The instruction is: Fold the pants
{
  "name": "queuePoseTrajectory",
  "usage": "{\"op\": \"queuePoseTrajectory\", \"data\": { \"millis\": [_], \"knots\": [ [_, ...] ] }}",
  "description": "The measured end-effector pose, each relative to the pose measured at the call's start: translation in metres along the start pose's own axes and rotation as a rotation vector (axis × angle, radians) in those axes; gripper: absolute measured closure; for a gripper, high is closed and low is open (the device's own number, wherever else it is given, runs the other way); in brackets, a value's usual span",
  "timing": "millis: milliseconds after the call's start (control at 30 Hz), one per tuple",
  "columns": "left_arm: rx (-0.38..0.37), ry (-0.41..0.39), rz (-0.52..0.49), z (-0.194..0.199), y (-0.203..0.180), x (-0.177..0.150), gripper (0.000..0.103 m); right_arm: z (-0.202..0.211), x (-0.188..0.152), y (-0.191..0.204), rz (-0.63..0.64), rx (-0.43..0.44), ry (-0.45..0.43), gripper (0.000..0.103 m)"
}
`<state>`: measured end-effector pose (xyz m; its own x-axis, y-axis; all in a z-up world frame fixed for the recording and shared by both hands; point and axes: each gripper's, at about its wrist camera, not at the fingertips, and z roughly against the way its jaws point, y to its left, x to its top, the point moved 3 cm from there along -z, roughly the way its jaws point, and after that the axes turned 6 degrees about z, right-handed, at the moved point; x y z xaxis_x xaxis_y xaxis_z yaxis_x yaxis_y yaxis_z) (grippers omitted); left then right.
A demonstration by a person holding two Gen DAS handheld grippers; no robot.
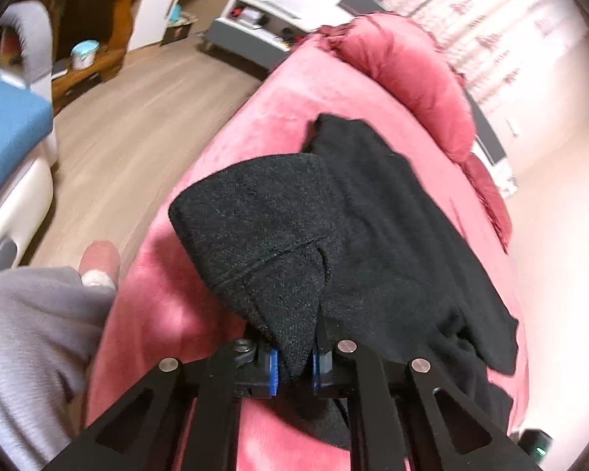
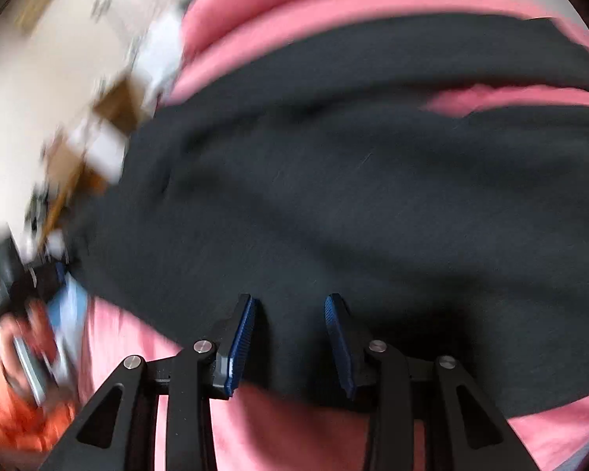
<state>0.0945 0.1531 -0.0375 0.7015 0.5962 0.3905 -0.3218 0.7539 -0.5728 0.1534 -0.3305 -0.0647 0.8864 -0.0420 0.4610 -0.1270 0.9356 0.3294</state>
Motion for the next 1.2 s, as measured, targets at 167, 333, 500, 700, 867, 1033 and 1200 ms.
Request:
{"op": "queuePoseTrajectory", "data": {
  "millis": [167, 333, 500, 700, 867, 1033, 1200],
  "knots": [
    [-0.057, 0.018, 0.046, 0.033, 0.019, -0.009, 0.092, 0.005, -0.005, 0.008, 0.051, -0.039, -0.016, 0.060],
    [0.038, 0.092, -0.037, 0.002, 0.027, -0.017, 0.084, 0.017, -0.005, -0.029, -0.126, 0.061, -0.047, 0.060],
    [-0.005, 0.080, 0.000, 0.004, 0.030, -0.014, 0.077, 0.043, -0.031, -0.063, -0.480, 0.206, -0.091, 0.060],
    [-0.042, 0.091, 0.047, -0.001, 0.036, -0.014, 0.065, 0.057, -0.076, -0.101, -0.751, 0.193, -0.140, 0.060],
    [-0.032, 0.089, 0.068, -0.006, 0.035, -0.014, 0.066, 0.055, -0.069, -0.129, -0.875, 0.223, -0.310, 0.063],
    [0.017, 0.060, 0.001, 0.003, 0.029, -0.014, 0.085, 0.073, -0.063, -0.126, -0.789, 0.173, -0.345, 0.094],
    [-0.009, 0.049, -0.018, 0.025, 0.022, -0.015, 0.088, 0.125, -0.060, -0.109, -0.681, 0.112, -0.387, 0.097]
  ]
}}
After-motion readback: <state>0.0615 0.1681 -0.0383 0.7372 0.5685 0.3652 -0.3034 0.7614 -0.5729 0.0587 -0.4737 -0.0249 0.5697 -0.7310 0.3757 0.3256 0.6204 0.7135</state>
